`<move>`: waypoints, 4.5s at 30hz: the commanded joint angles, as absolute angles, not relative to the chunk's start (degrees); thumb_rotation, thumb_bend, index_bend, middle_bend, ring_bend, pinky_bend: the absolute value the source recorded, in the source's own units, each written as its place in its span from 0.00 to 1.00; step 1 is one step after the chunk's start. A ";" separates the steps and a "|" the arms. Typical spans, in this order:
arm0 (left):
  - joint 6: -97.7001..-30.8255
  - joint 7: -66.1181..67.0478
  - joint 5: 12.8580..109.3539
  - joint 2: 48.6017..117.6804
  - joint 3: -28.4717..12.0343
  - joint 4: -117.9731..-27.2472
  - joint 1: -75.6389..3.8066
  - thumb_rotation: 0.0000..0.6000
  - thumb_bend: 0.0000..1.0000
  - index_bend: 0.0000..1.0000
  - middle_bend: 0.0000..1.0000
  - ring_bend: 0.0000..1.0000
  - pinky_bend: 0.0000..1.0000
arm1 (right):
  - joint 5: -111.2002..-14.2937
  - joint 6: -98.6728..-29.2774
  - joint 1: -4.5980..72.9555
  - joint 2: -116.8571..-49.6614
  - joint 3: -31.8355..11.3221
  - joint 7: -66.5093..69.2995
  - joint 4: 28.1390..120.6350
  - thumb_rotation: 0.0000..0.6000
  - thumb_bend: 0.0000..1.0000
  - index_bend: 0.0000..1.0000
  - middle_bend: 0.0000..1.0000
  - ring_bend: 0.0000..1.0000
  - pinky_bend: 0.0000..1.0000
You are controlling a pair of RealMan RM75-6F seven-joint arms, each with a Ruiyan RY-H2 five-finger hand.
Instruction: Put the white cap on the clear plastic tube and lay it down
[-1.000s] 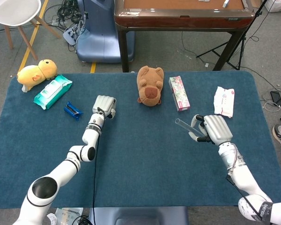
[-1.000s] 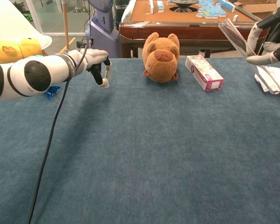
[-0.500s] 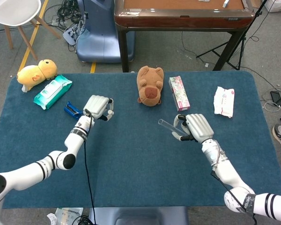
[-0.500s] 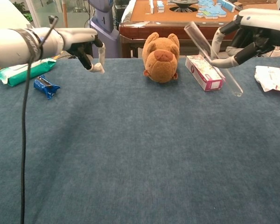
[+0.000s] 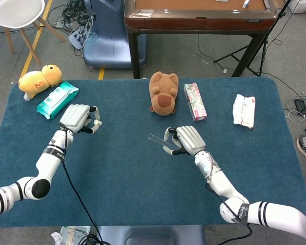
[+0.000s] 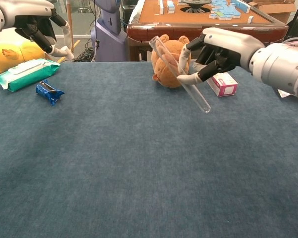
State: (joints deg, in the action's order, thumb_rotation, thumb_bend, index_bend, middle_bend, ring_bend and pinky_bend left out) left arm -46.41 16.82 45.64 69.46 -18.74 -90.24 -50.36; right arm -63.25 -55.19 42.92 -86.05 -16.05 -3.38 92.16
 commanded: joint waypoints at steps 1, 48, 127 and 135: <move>-46.56 14.73 46.44 67.23 -18.62 -92.45 -49.17 1.00 0.31 0.54 1.00 1.00 1.00 | -64.64 -55.14 44.15 -89.50 -16.51 -0.87 89.01 1.00 0.53 0.71 0.94 1.00 1.00; -50.51 8.51 52.68 58.86 -18.16 -109.89 -49.25 1.00 0.31 0.54 1.00 1.00 1.00 | -62.69 -52.05 54.30 -105.40 -22.08 -0.48 73.82 1.00 0.53 0.71 0.95 1.00 1.00; -53.59 8.60 54.73 60.21 -11.42 -103.33 -46.78 1.00 0.30 0.10 0.98 0.93 1.00 | -58.07 -49.93 53.58 -101.74 -13.74 -13.95 71.08 1.00 0.57 0.74 0.95 1.00 1.00; -53.81 7.66 55.42 60.96 -11.49 -103.27 -45.82 1.00 0.30 0.10 0.98 0.94 1.00 | -62.57 -49.52 54.10 -108.96 -12.79 -9.70 59.92 1.00 0.57 0.74 0.95 1.00 1.00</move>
State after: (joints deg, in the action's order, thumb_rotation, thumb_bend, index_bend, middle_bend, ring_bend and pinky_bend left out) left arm -53.81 7.68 55.39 60.92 -11.48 -103.27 -45.85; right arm -61.14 -49.72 53.85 -107.01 -13.19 -11.05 62.15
